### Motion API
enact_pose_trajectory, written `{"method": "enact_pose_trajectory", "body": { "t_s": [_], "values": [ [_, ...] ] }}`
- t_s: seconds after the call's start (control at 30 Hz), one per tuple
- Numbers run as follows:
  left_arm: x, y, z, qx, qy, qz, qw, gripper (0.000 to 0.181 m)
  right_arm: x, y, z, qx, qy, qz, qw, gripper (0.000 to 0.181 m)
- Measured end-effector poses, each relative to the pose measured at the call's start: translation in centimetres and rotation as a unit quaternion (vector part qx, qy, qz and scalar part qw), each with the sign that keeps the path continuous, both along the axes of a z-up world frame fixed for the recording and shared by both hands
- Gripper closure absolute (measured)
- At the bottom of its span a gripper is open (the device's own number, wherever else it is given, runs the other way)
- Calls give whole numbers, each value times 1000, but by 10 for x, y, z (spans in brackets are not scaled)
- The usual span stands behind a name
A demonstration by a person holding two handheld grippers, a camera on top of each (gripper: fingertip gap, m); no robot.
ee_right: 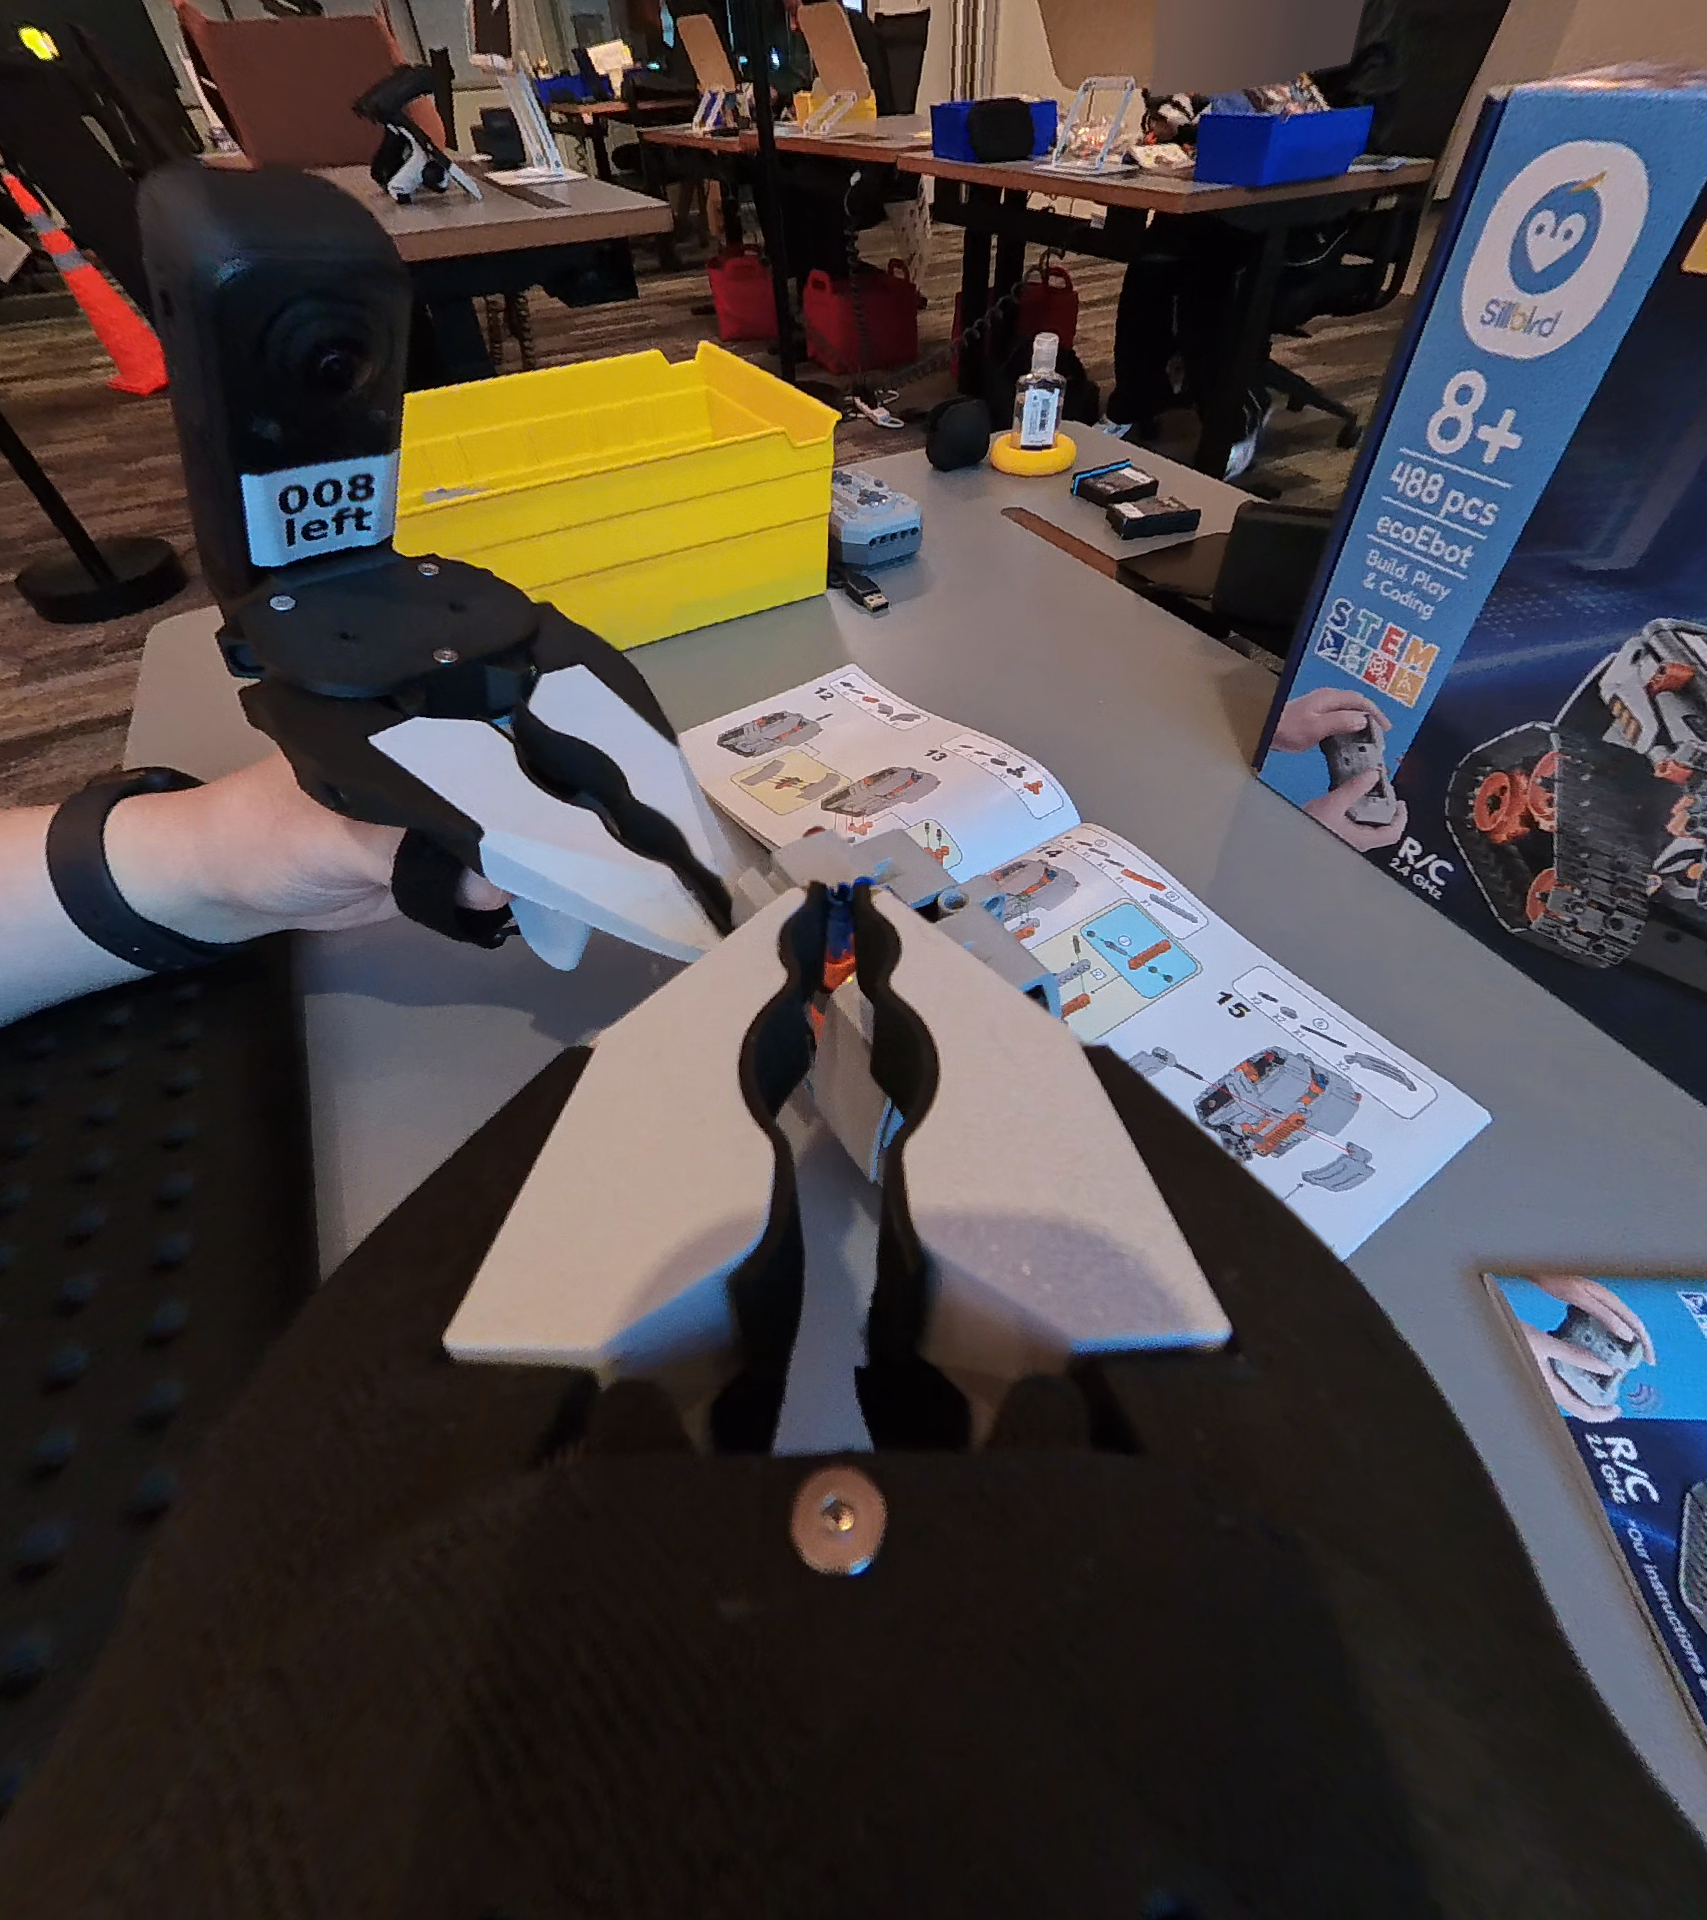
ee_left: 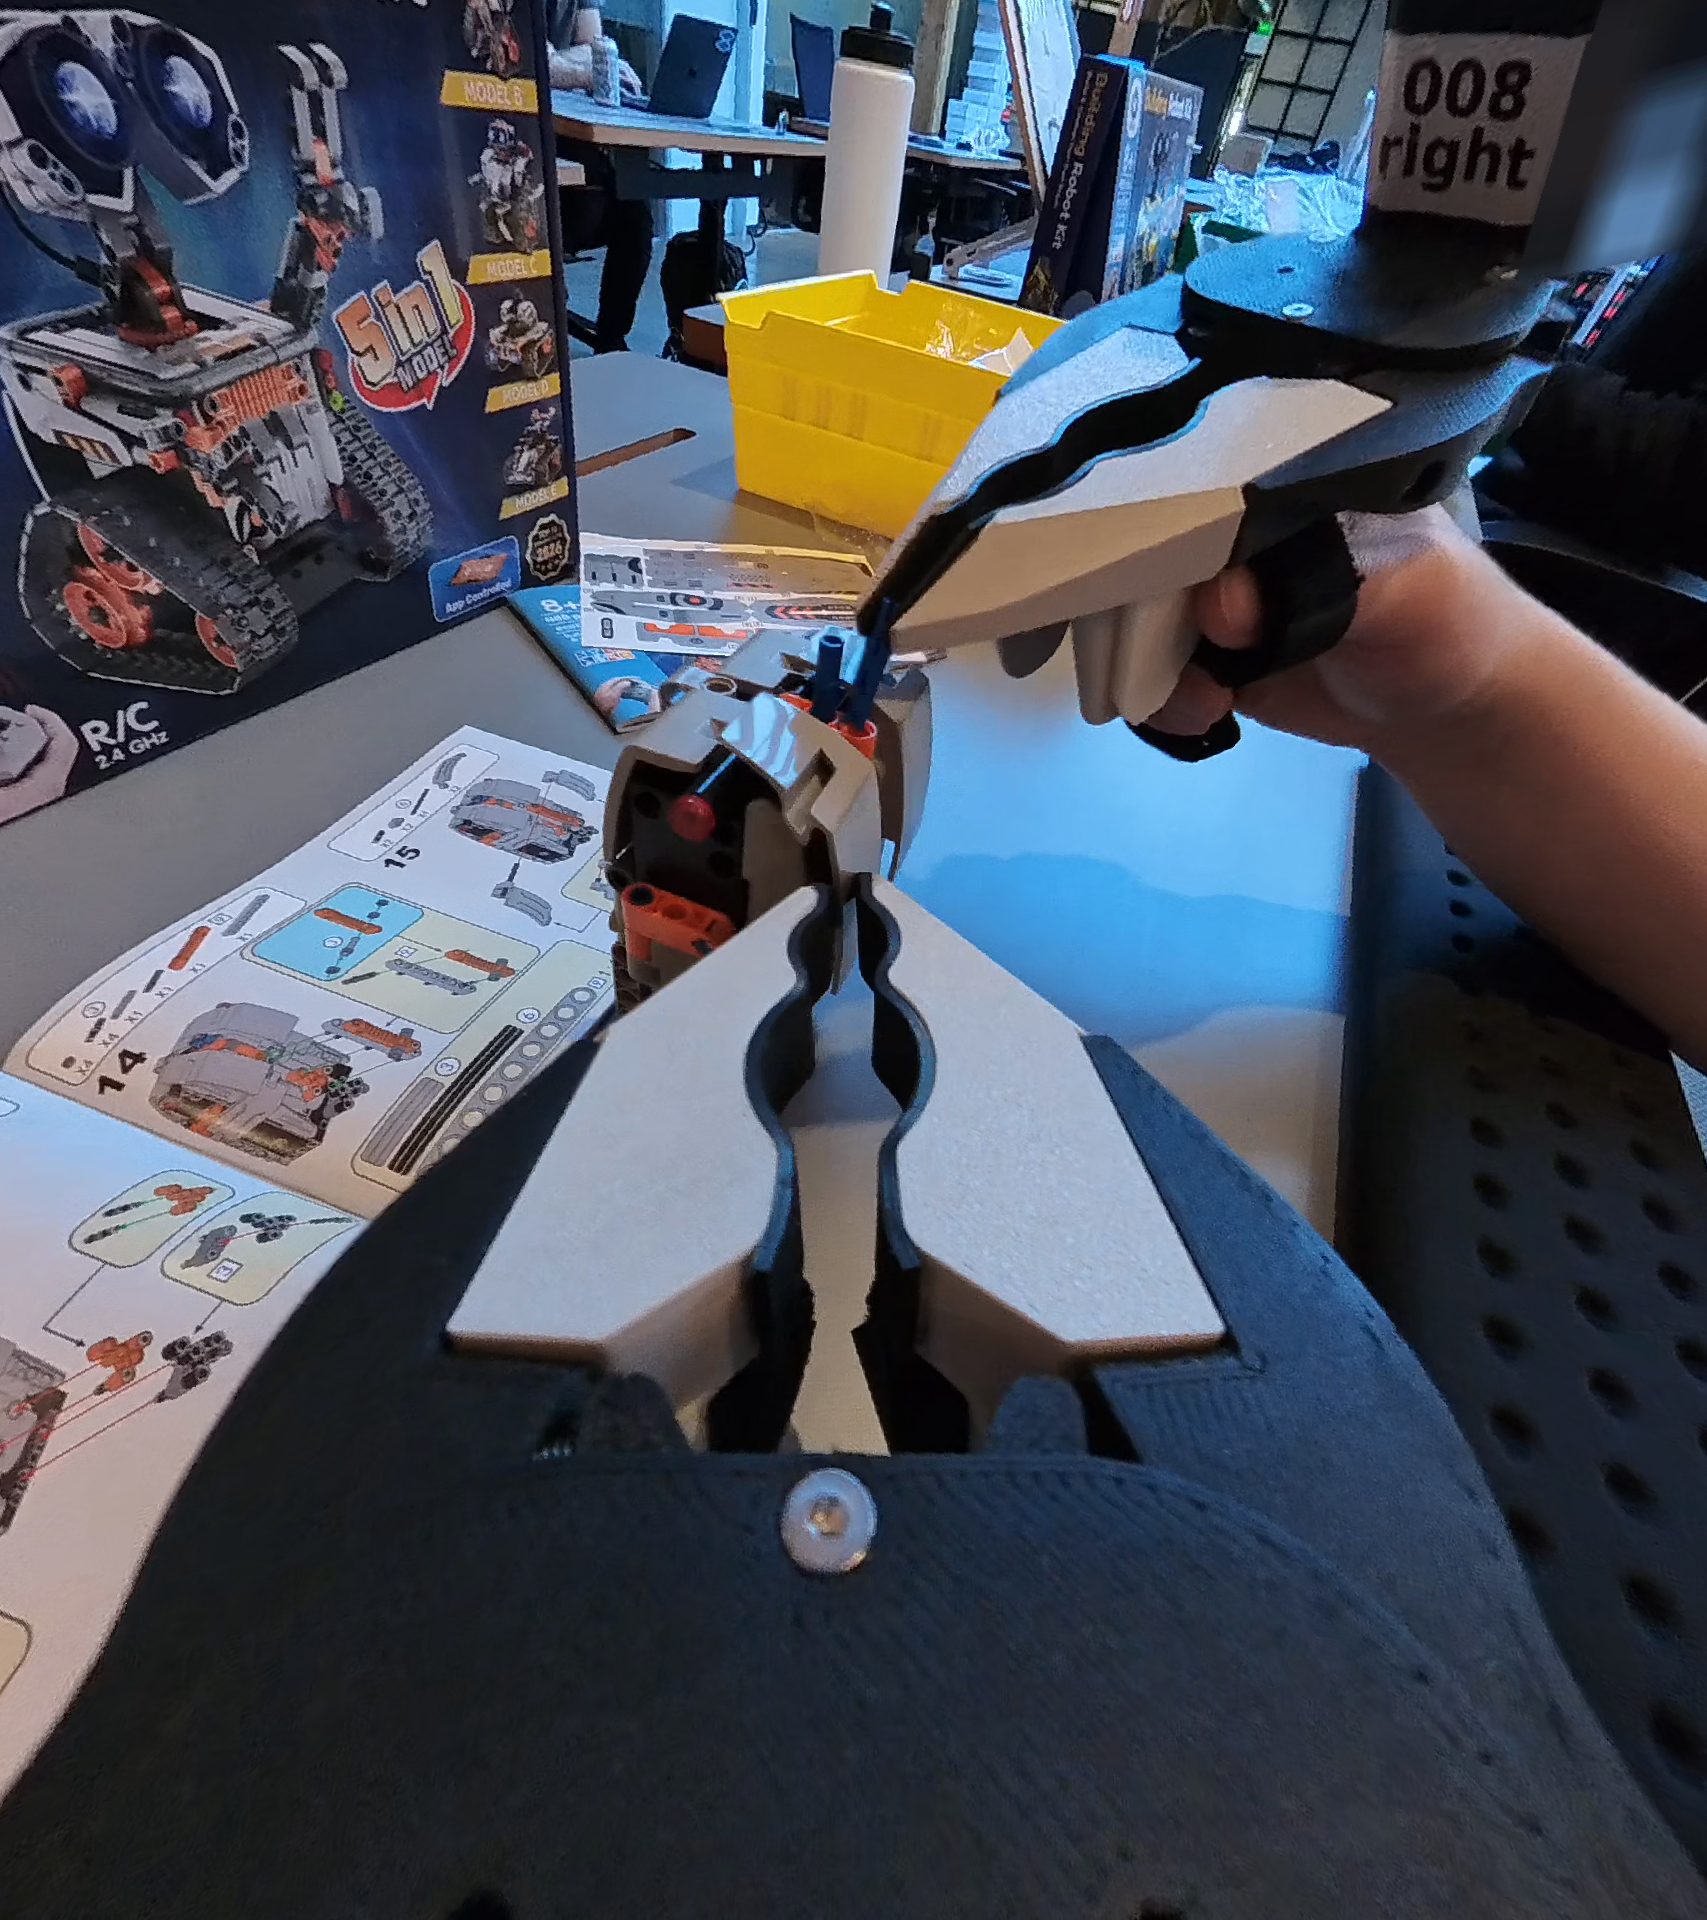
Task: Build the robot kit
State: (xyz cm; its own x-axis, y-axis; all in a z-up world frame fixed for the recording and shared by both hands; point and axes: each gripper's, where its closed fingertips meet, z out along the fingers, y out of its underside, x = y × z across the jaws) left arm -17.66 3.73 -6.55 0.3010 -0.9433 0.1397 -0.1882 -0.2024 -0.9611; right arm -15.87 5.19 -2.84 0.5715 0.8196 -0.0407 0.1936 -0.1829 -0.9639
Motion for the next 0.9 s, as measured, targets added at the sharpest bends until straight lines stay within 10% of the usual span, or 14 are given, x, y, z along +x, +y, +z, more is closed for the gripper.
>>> {"method": "enact_pose_trajectory", "body": {
  "t_s": [0.9],
  "values": [
    [3, 0, -2, 2, -7, 4, 1000, 181, -3, 2, -4, -12, -122, 2, 992, 179]
  ]
}}
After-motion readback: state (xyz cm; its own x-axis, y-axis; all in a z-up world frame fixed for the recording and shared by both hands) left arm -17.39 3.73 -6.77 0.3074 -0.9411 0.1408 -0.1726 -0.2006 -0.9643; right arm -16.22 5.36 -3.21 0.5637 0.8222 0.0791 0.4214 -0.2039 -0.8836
